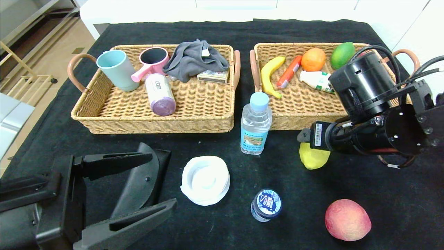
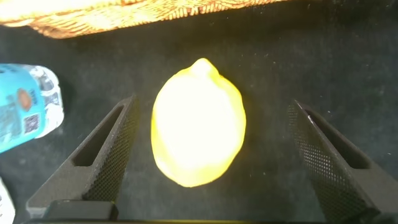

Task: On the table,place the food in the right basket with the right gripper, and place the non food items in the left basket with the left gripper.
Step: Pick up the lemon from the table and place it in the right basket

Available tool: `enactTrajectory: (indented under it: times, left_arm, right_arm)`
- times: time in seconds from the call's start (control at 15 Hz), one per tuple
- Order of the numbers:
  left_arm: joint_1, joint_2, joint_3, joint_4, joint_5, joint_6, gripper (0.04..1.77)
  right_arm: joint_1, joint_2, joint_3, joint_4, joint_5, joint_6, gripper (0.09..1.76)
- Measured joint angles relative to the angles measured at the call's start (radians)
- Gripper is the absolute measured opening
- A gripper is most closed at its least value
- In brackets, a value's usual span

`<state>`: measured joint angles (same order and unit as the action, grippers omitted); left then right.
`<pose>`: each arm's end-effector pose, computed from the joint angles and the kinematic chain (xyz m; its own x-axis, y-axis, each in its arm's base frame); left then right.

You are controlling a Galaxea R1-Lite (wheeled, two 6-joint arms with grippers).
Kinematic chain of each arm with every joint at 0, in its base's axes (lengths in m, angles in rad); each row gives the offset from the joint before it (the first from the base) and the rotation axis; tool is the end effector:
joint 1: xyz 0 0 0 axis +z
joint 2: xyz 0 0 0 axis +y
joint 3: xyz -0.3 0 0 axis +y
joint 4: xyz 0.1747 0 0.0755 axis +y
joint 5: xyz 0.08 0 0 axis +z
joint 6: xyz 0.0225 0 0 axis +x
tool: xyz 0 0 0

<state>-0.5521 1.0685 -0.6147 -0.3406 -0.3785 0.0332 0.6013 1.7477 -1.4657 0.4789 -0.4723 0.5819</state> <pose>0.1199 -0.0836 0.2428 0.5923 -0.7989 -0.1050 0.8027 0.5963 -0.0087 0.2648 0.1692 0.2502 0.7892 -0.0103 -0.6141 0.1186 0.9836 0.1360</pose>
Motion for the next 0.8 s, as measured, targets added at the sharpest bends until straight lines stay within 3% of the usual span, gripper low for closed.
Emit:
enactTrajectory:
  times: [0.8]
  left_arm:
    - [0.0,-0.003,0.004,-0.002,0.0,0.0,1.72]
  right_arm:
    - [-0.005,0.059,-0.002,-0.03,0.025,0.033,1.71]
